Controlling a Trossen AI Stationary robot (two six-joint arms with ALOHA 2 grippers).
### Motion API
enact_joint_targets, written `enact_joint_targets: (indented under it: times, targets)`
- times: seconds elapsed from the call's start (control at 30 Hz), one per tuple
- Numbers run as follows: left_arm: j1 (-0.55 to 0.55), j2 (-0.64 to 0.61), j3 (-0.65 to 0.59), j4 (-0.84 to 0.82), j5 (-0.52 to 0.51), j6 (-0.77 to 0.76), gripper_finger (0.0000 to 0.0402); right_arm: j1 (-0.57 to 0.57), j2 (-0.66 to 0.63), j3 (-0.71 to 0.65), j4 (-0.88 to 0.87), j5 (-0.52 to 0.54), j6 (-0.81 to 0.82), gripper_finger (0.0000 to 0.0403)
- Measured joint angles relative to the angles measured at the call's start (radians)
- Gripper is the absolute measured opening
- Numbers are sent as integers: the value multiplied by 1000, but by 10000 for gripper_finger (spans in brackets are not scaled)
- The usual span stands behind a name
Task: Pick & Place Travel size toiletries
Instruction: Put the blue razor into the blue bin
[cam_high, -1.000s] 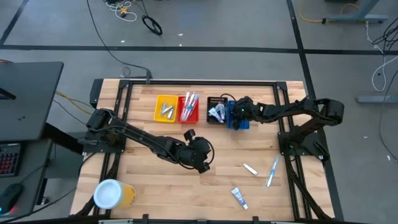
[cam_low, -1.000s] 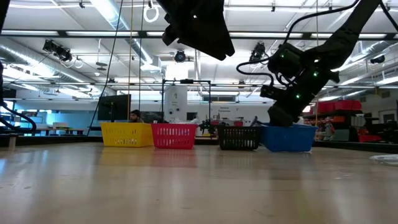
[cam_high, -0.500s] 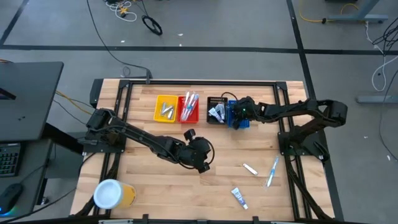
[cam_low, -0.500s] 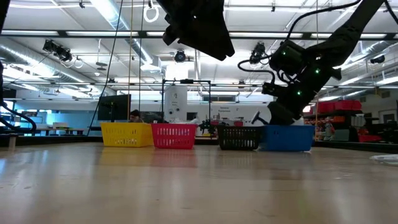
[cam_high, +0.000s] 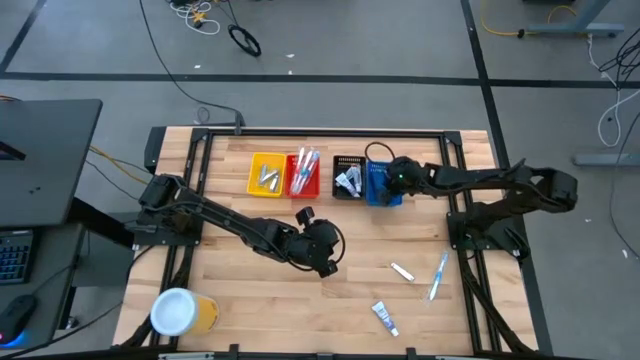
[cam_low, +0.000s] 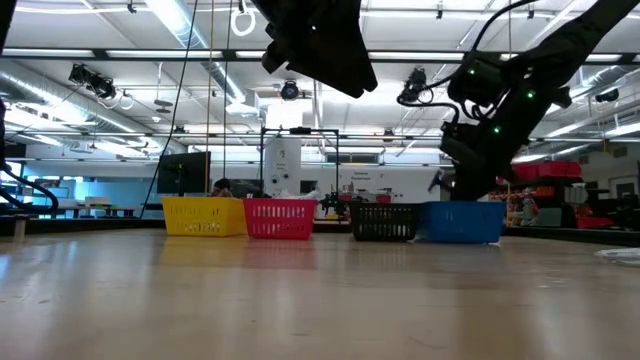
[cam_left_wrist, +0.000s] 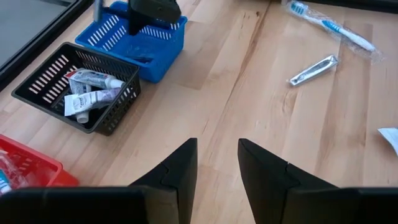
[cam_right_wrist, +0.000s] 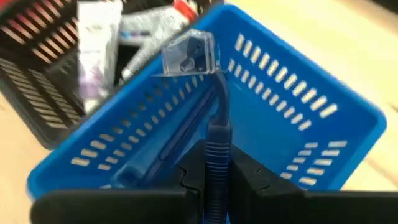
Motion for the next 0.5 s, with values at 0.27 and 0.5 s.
enact_joint_targets:
  times: [0.27,0.5]
  targets:
    - [2,0,0,1,0,-10,126,-2,10,0,6,-43,-43,54]
    - [3,0,0,0,0,-7,126,-28,10,0,25,-44,-87,95]
